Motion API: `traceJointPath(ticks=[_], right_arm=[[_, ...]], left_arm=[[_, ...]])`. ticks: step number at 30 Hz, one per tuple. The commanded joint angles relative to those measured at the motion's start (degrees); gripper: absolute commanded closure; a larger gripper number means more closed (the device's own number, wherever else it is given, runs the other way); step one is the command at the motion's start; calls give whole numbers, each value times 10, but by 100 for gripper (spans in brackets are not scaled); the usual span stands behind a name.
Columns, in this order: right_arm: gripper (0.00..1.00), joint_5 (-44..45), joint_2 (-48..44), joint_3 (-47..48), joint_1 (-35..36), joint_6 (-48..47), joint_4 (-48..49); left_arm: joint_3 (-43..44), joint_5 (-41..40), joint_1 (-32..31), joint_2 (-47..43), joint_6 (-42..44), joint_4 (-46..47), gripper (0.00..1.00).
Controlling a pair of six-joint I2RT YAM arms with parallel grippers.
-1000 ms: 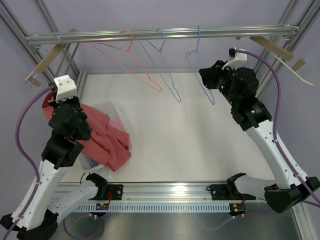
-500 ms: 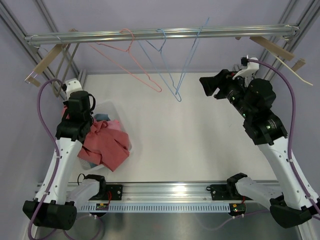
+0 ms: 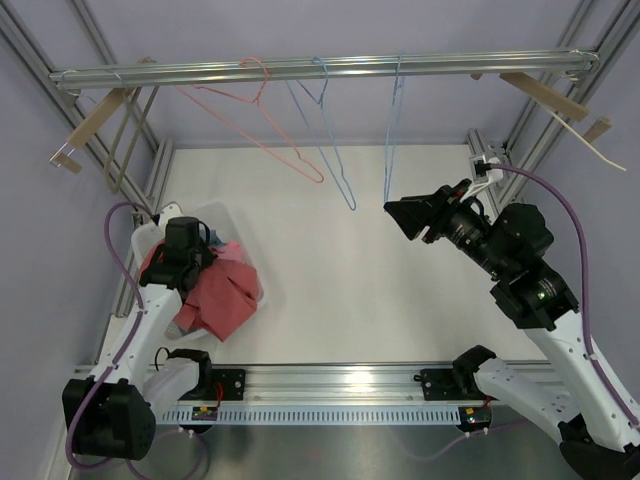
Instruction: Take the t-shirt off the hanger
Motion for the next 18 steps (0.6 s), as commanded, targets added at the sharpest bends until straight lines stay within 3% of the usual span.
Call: traceJointPath(ticks=[1, 6, 9, 12, 13, 15, 16, 18], right_arm=[[42, -20, -9, -10, 23, 16, 19], [42, -2, -23, -24, 64, 14, 23], [42, 8, -24, -24, 85, 11, 23], [42, 25, -25, -12, 100, 2, 11], [42, 27, -26, -5, 101, 1, 7], [42, 29, -31, -1, 106, 0, 2], [42, 29, -33, 5, 108, 0, 2], [42, 27, -39, 10, 110, -1, 0]], left_arm=[[-31, 57, 3, -5, -74, 88, 100], [-41, 87, 2, 30, -96, 146, 100], [-37, 64, 2, 64, -85, 161, 93], [-20, 58, 3, 53, -83, 152, 68], [-18, 55, 3, 38, -83, 151, 48], [-11, 46, 3, -8, -81, 144, 29], [3, 45, 2, -22, -76, 131, 15], [20, 53, 3, -51, -67, 116, 4]])
